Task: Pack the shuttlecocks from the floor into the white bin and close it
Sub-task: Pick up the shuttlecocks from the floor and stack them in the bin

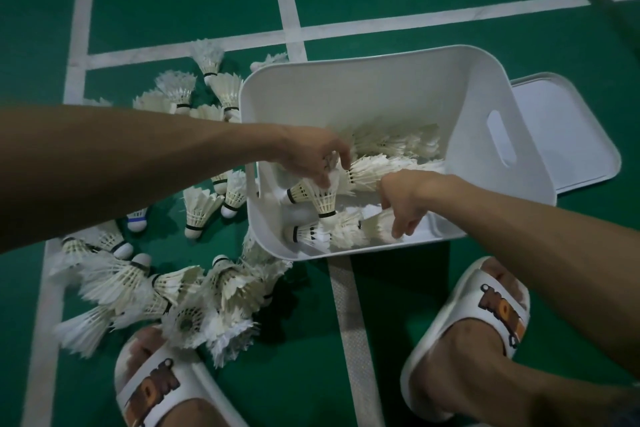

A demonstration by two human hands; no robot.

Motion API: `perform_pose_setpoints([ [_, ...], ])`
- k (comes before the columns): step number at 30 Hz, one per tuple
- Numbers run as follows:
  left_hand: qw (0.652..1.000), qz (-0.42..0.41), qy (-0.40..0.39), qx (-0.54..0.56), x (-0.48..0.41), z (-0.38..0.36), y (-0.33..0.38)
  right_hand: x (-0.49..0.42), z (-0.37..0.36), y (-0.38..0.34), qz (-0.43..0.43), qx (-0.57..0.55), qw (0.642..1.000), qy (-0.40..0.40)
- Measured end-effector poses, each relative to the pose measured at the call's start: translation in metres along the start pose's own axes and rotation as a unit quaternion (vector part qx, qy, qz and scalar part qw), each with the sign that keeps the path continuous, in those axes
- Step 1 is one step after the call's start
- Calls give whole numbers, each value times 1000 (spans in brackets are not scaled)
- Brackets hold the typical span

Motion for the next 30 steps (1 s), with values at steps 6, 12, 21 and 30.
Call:
perform_pose_setpoints([
  [6, 1000, 0, -2, 13, 1, -1, -5, -4, 2, -11, 51, 12, 997, 48],
  [12, 1000, -2, 4, 19, 1, 1, -5, -9, -4, -8, 28, -91, 995, 24],
  [21, 999, -5, -1, 42, 1, 4, -7, -8, -7, -8, 20, -239, 970, -41],
  [30, 994, -19, 2, 106, 6, 16, 10, 16, 17, 13, 15, -228, 968, -101],
])
Point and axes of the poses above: each hand's wrist, its own x-axis away from the middle knuckle, its own z-axis out of the back of the hand, y = z × x, the point moved 1 cm from there along -x, towards the middle knuckle, and after that the axes turned 4 degrees about x, right-handed, at the moved point
